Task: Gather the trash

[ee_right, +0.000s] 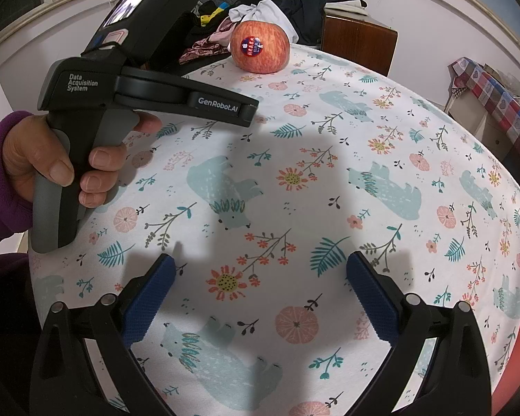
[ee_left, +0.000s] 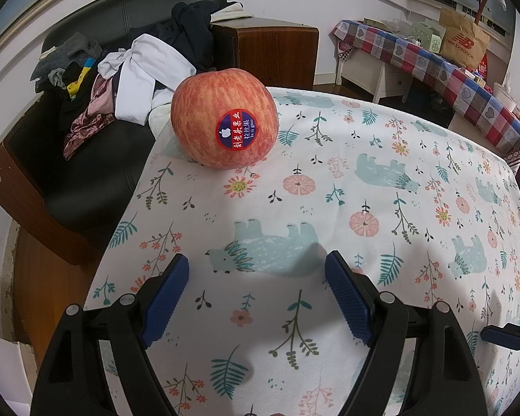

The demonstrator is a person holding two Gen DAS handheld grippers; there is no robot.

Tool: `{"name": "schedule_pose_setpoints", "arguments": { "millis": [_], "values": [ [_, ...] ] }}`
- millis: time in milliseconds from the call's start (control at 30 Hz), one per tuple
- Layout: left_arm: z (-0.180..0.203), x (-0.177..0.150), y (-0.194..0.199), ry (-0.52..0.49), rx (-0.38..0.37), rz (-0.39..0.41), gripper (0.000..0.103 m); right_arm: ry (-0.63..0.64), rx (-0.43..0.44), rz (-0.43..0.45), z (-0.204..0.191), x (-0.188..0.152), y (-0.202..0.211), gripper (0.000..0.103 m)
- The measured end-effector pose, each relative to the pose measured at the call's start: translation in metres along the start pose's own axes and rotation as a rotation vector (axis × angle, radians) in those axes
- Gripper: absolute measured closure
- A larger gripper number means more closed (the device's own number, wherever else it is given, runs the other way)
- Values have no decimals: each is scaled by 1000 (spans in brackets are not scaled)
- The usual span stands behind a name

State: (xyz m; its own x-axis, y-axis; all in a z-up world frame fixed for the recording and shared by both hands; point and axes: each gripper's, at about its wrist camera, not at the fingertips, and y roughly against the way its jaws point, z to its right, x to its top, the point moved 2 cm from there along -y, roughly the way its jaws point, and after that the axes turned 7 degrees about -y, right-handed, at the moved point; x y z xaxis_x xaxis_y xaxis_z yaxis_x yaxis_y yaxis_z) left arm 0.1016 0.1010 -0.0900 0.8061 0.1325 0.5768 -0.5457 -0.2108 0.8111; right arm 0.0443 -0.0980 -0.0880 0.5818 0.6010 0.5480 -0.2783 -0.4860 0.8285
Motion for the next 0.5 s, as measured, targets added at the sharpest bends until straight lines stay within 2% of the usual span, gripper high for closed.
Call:
{"name": "schedule_pose_setpoints", "arguments": {
  "millis": [500],
  "values": [
    [-1, -1, -1, 2, -5, 0, 23, 0, 1, 0, 2, 0, 0, 3]
  ]
}}
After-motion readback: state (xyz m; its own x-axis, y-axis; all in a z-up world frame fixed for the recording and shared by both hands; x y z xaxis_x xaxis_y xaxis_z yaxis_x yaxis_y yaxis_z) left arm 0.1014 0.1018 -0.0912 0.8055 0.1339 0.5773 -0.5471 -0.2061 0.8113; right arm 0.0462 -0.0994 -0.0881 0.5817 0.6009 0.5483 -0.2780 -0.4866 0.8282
